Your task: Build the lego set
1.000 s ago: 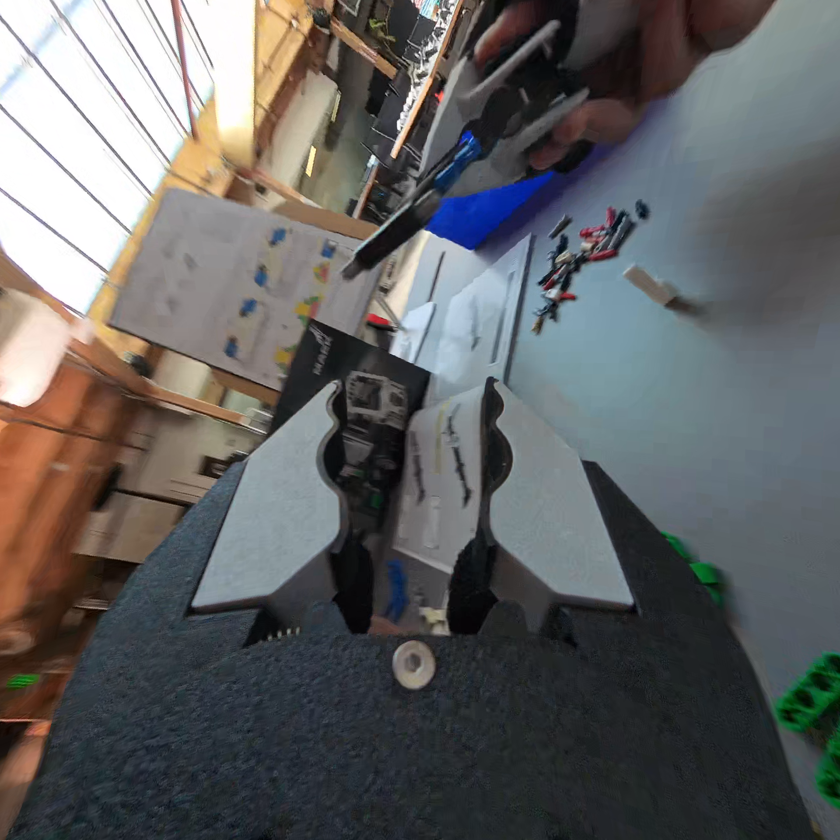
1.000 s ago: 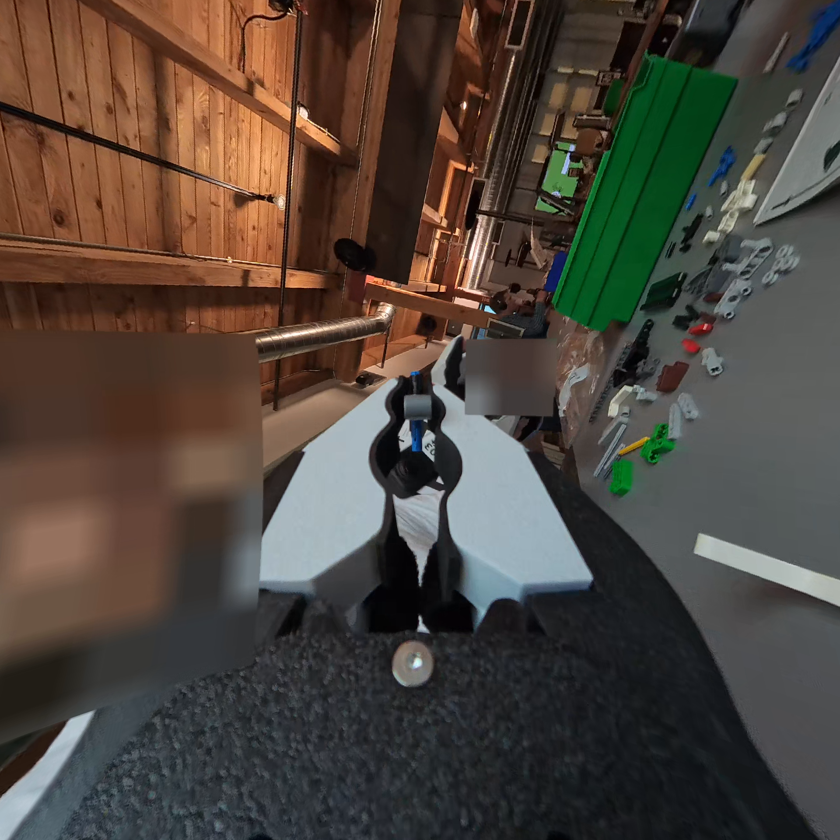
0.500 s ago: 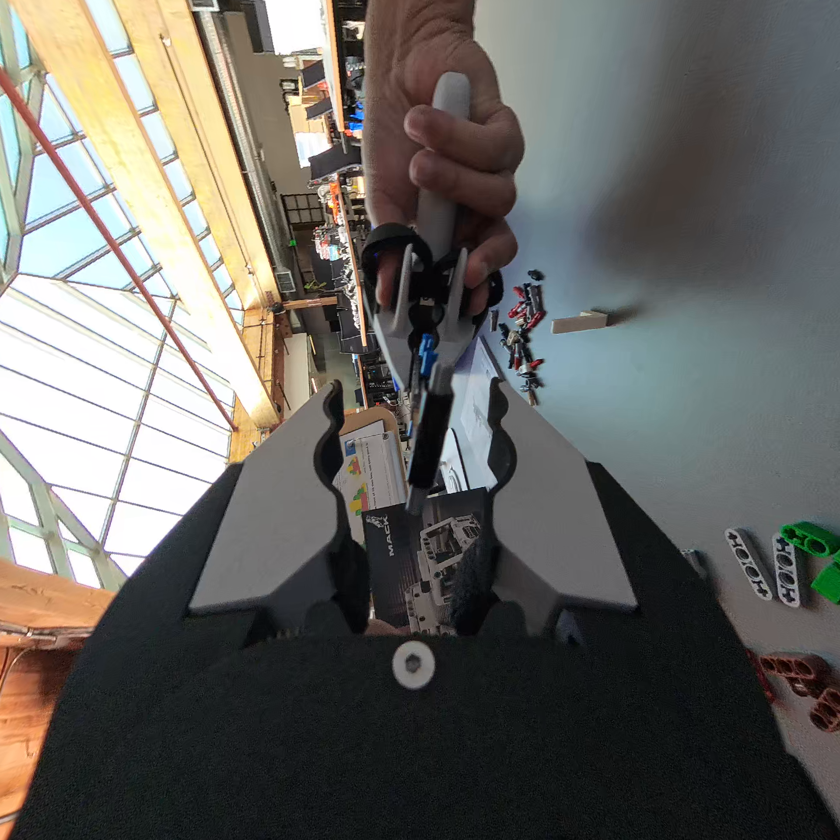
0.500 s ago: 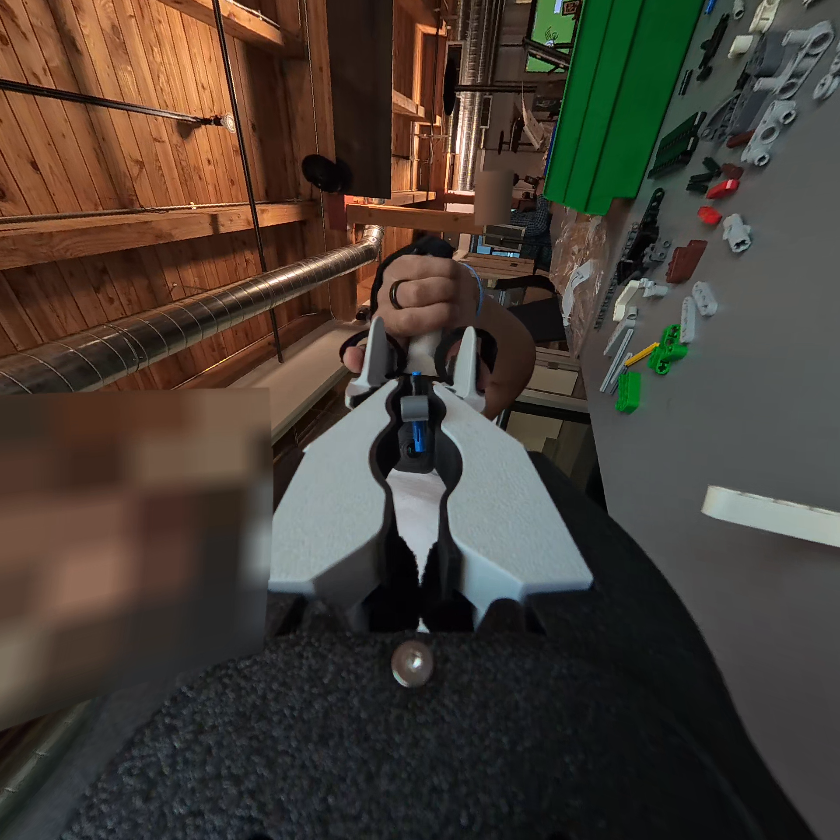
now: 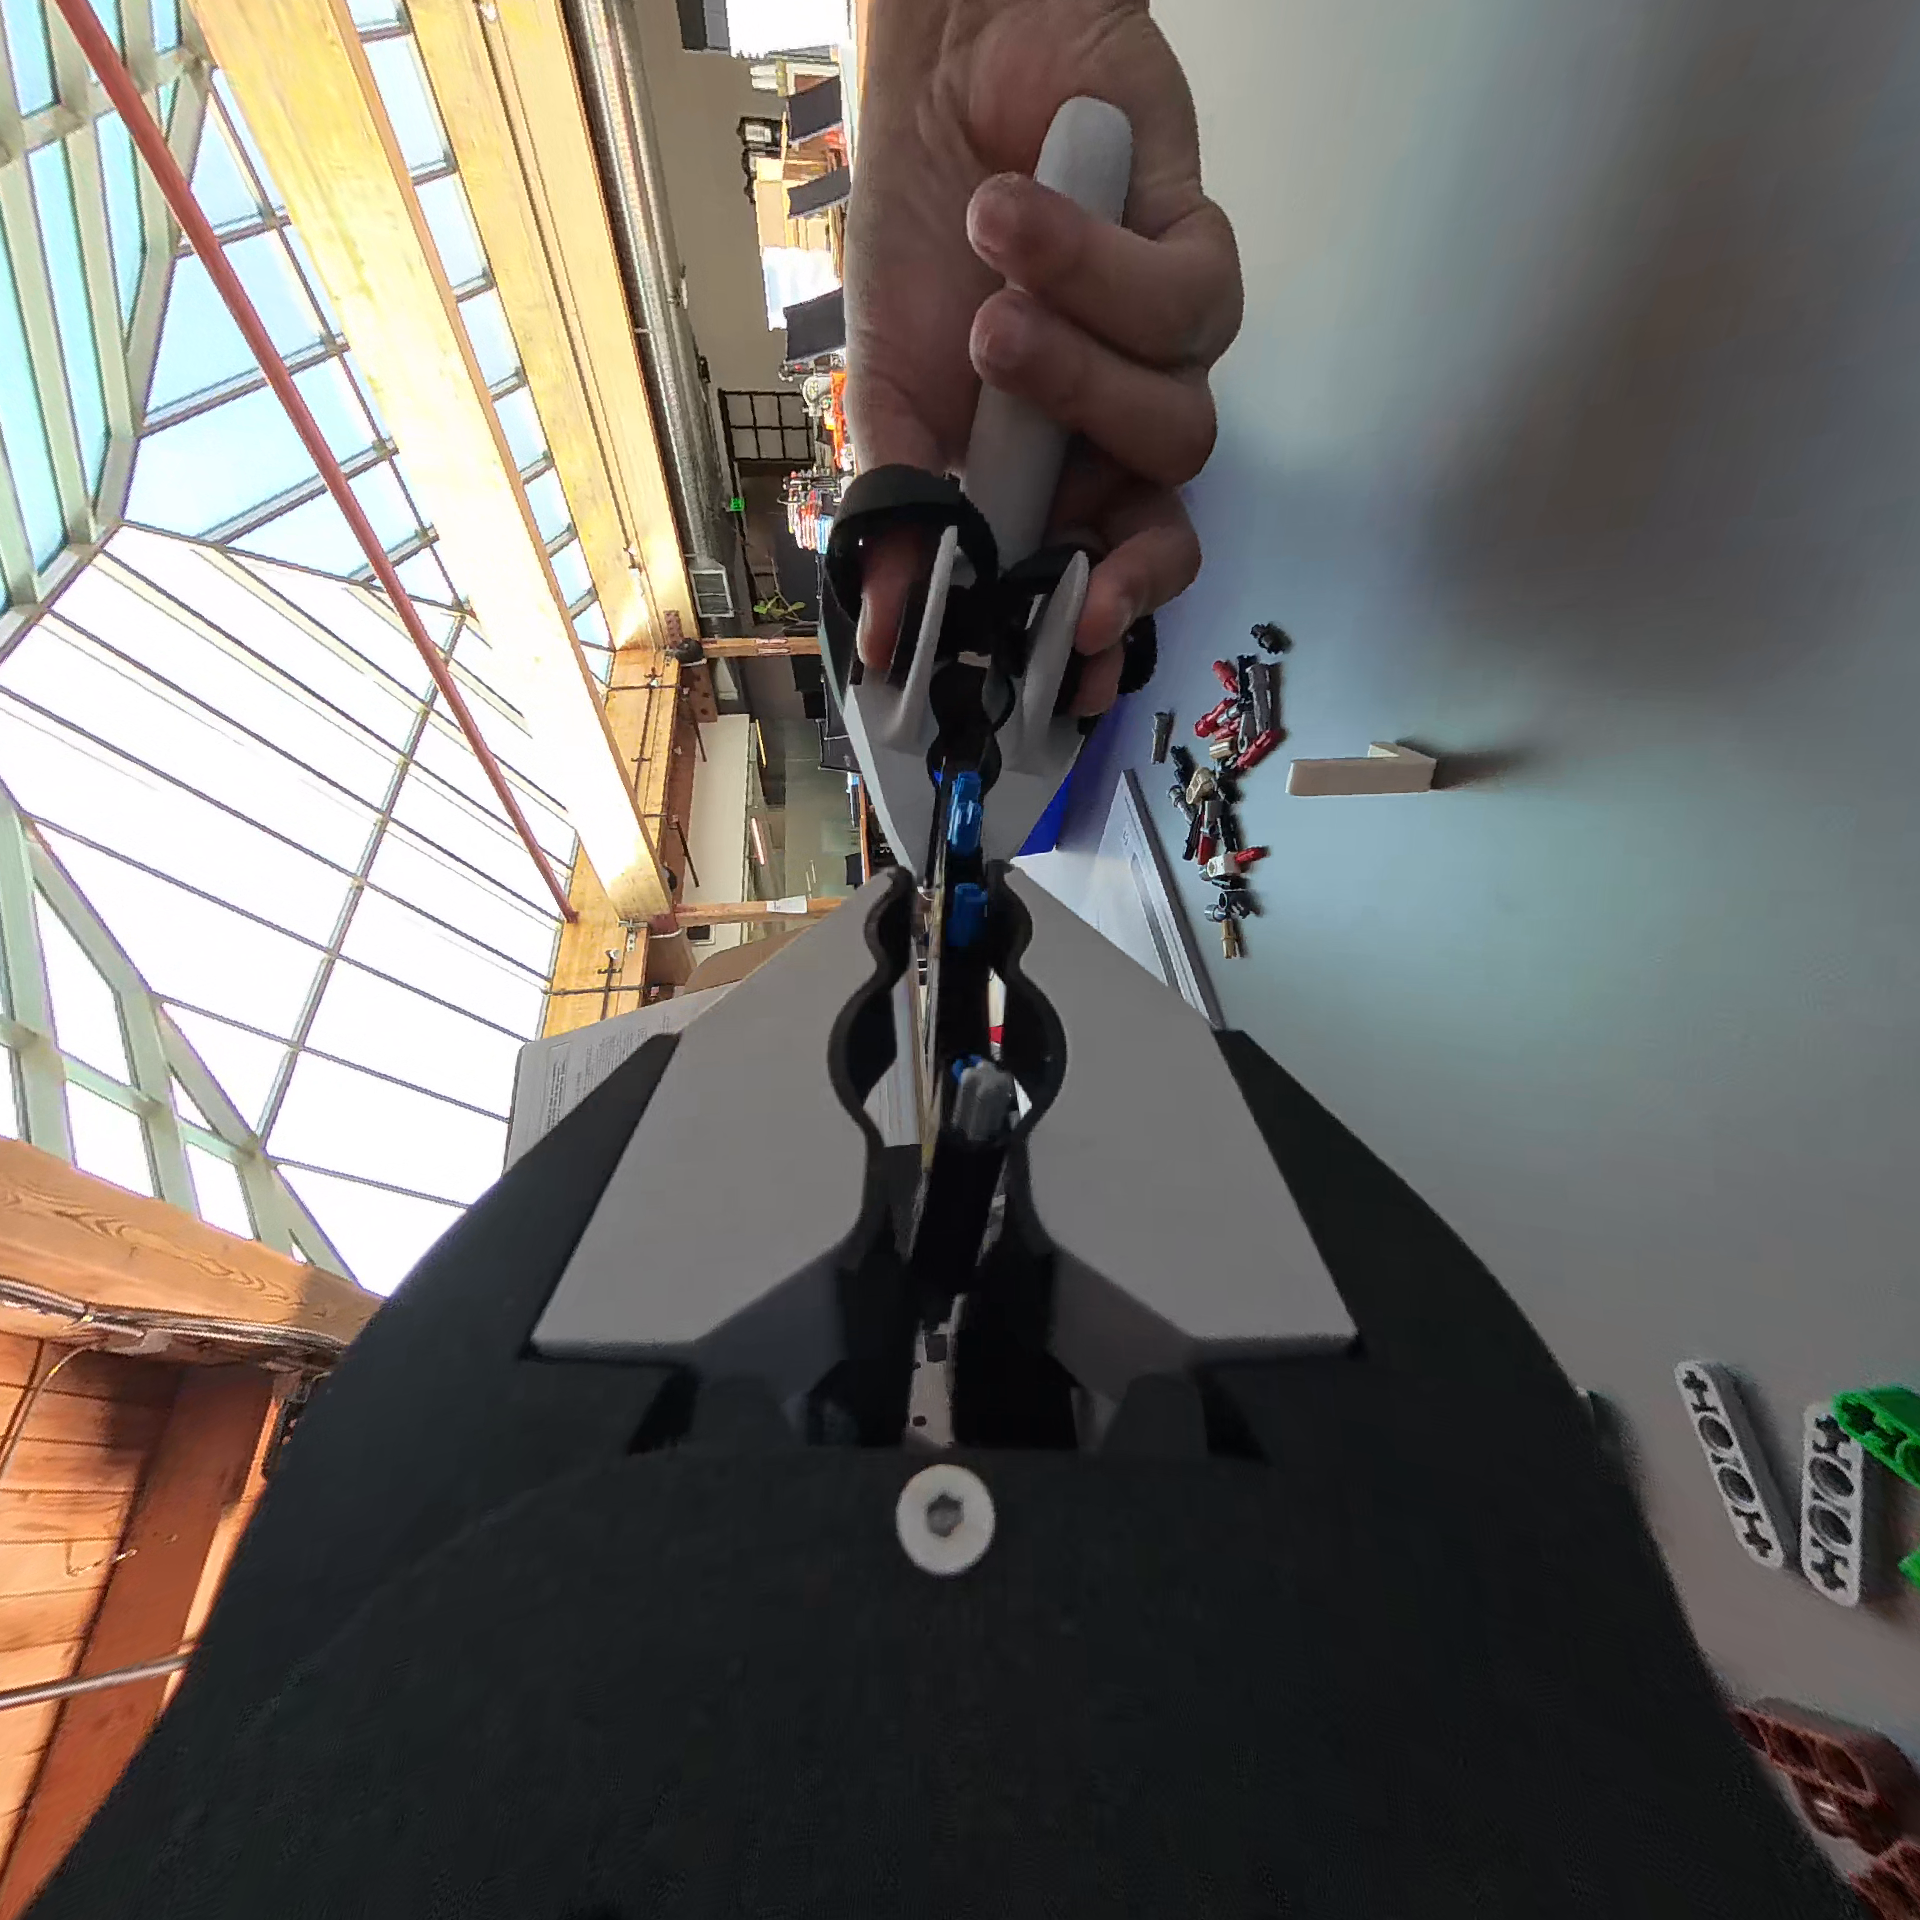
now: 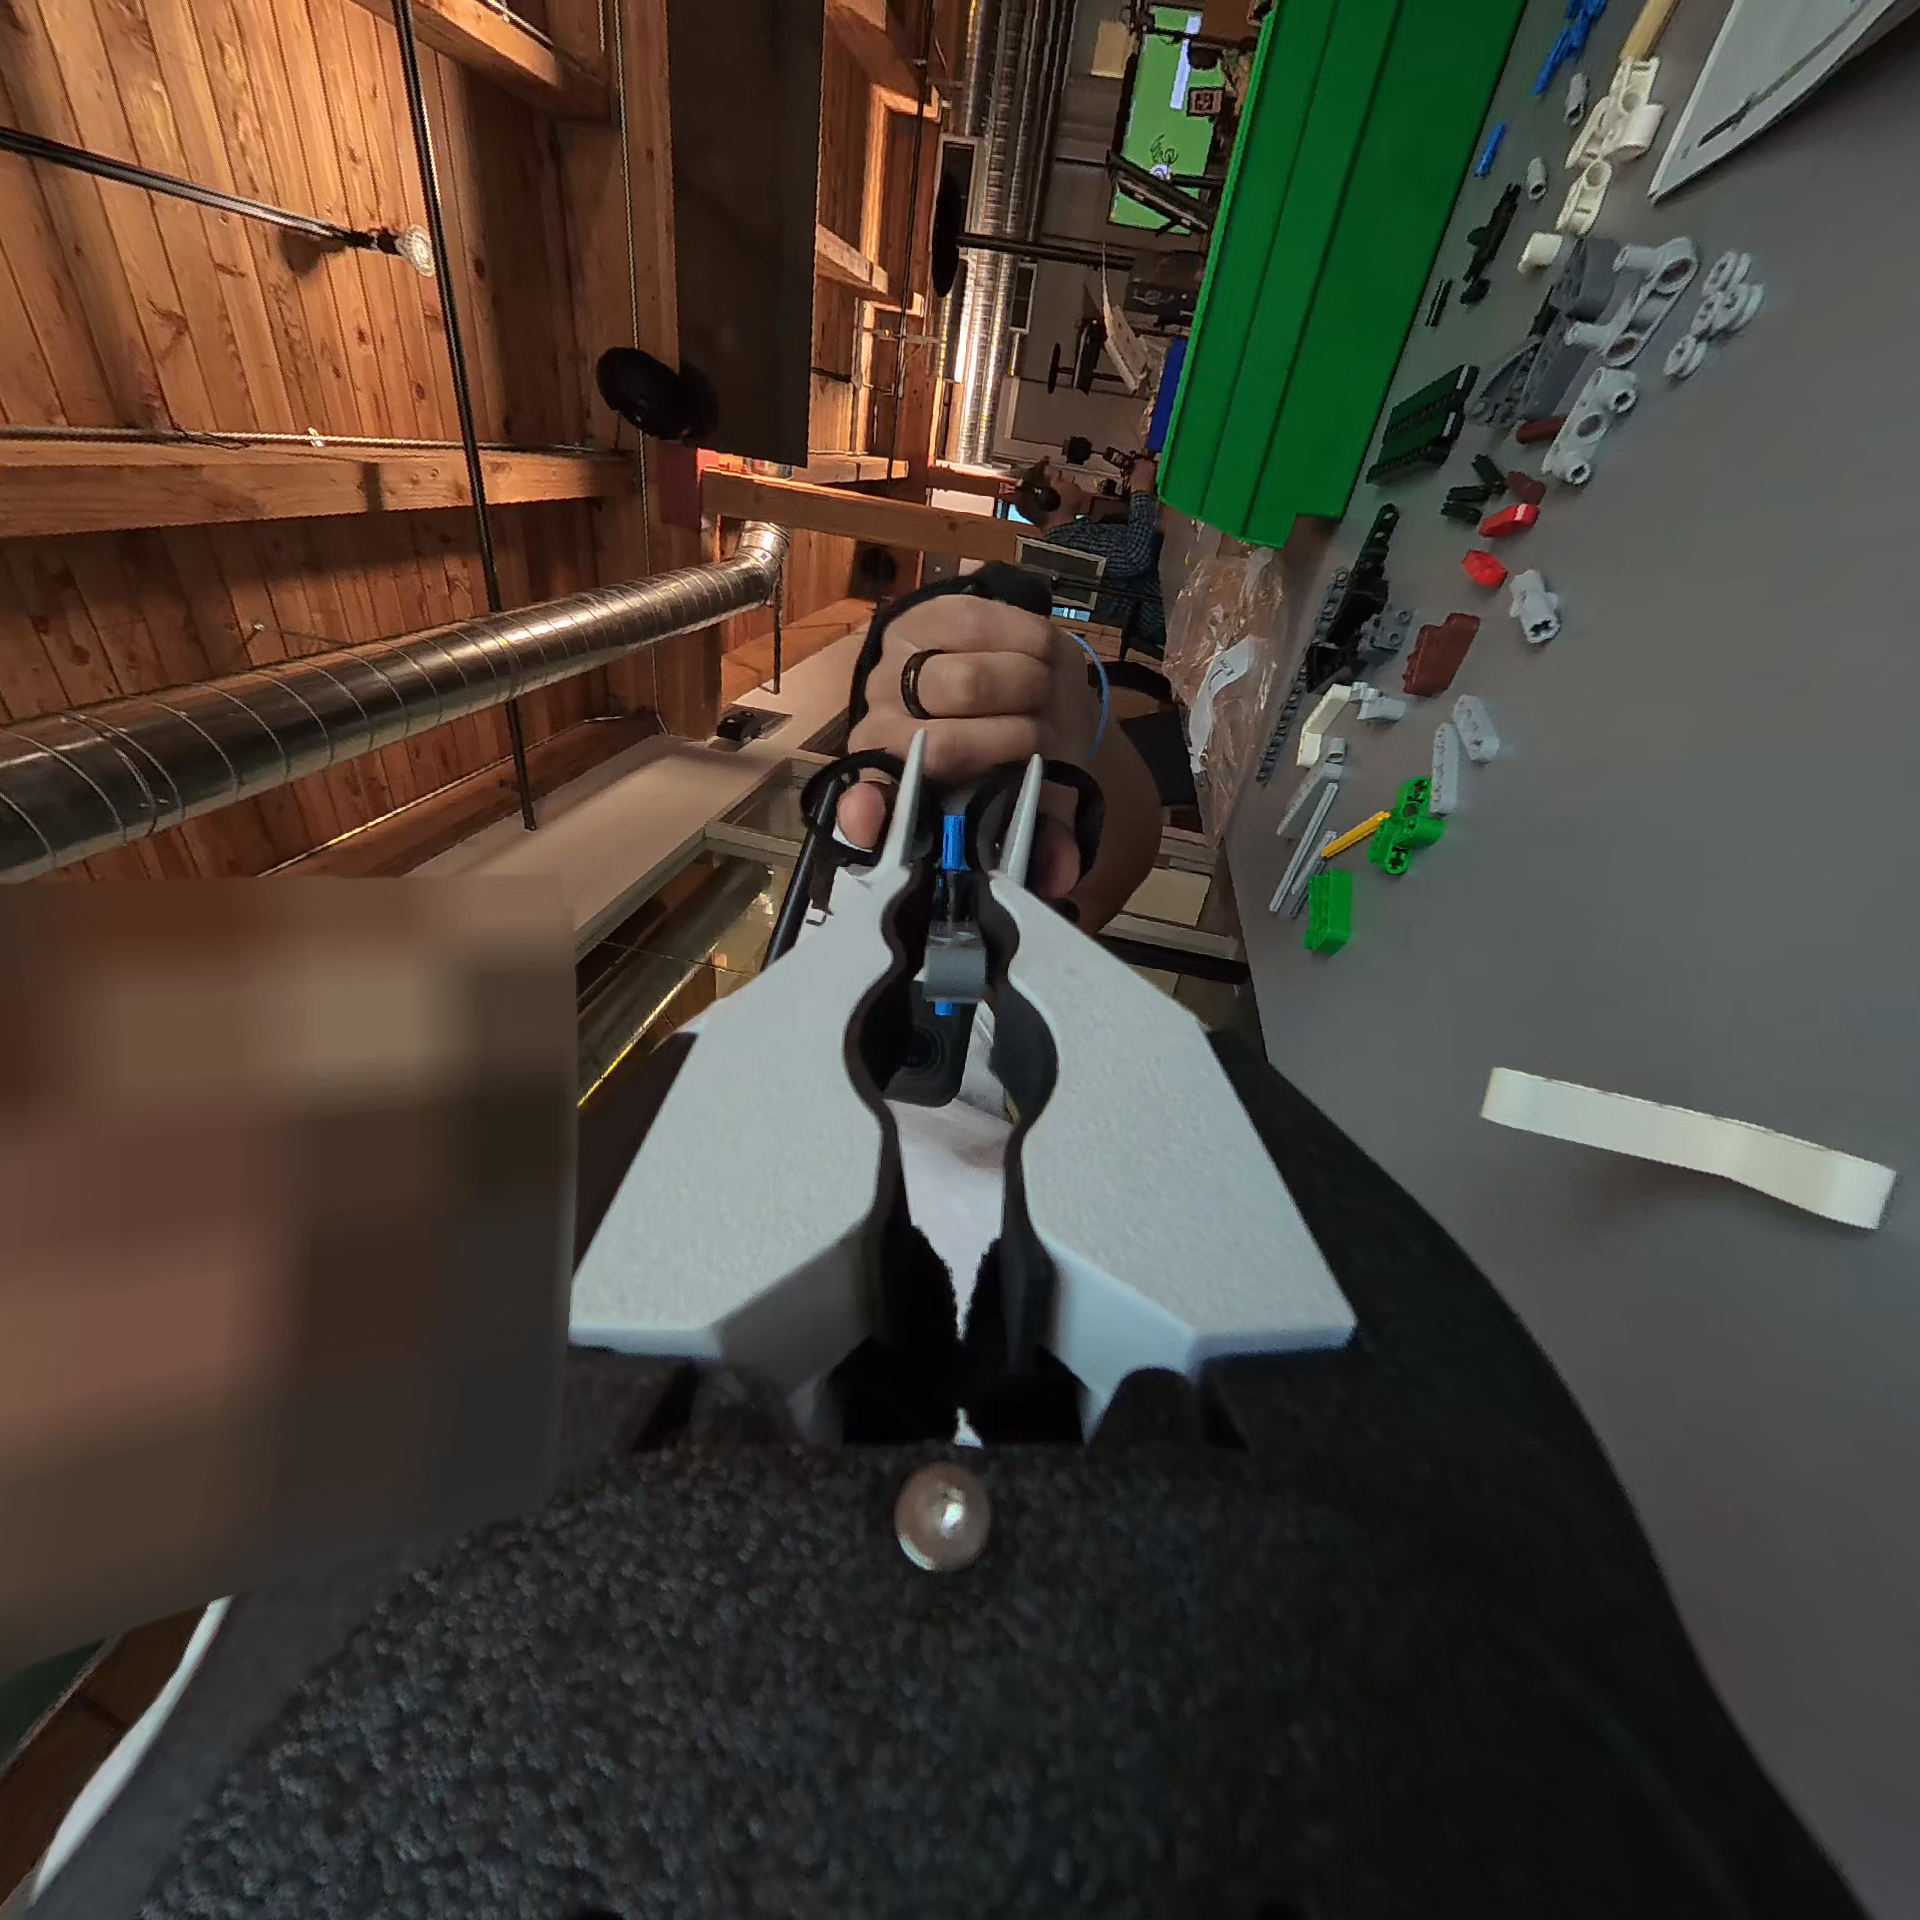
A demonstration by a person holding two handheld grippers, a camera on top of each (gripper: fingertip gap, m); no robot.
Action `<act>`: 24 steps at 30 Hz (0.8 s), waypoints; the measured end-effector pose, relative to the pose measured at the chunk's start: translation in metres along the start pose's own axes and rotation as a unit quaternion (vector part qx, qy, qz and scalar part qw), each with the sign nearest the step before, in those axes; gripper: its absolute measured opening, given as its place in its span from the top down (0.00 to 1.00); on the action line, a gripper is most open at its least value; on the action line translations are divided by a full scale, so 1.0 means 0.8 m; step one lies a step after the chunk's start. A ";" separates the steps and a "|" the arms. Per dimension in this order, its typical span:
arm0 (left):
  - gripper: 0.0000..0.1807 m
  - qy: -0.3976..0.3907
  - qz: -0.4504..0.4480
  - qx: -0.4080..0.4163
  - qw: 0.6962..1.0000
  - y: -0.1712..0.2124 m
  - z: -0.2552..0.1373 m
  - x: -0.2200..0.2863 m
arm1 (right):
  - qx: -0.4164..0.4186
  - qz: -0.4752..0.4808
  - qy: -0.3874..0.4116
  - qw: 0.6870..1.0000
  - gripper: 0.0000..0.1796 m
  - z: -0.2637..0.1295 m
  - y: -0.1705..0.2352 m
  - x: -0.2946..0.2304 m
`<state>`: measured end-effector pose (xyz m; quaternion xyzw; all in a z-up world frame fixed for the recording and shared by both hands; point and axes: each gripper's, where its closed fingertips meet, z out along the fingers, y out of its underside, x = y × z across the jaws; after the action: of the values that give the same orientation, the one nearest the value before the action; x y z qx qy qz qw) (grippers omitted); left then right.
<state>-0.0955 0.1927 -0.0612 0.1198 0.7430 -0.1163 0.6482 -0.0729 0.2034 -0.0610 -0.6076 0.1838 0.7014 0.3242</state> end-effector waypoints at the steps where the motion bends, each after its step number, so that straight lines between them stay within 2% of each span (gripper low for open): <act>1: 0.91 0.001 -0.001 -0.004 1.000 0.002 0.001 0.001 | -0.007 0.001 0.001 1.000 0.97 0.001 0.002 0.001; 3: 0.90 0.007 -0.007 -0.006 1.000 0.005 0.001 0.004 | -0.018 0.004 0.000 1.000 0.97 0.003 0.005 0.003; 4: 0.95 0.011 -0.006 0.000 1.000 0.003 0.000 0.006 | -0.017 0.005 -0.001 1.000 0.97 0.004 0.004 0.004; 5: 0.96 0.012 -0.003 0.004 1.000 0.002 0.000 0.007 | -0.016 0.008 -0.001 1.000 0.97 0.005 0.003 0.005; 11: 0.96 -0.002 -0.011 -0.008 1.000 0.007 0.002 0.007 | 0.001 0.006 -0.004 1.000 0.96 0.007 -0.005 0.008; 14: 0.97 -0.013 -0.100 -0.023 0.995 0.011 0.000 -0.001 | 0.005 -0.054 -0.004 0.999 0.90 -0.001 -0.008 -0.004; 17: 0.96 -0.053 -0.231 -0.051 0.970 0.015 -0.008 -0.016 | 0.016 -0.165 0.004 0.986 0.84 -0.024 -0.002 -0.032; 21: 0.96 -0.095 -0.382 -0.075 0.916 0.009 -0.012 -0.017 | 0.061 -0.371 0.161 0.912 0.82 -0.063 0.002 -0.014; 24: 0.96 -0.108 -0.509 -0.057 0.852 0.004 -0.009 -0.010 | 0.044 -0.486 0.278 0.828 0.82 -0.084 0.012 0.016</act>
<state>-0.1003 0.1977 -0.0524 -0.3256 0.6306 -0.3995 0.5803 -0.0305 0.1555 -0.0875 -0.7727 -0.0225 0.2464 0.5846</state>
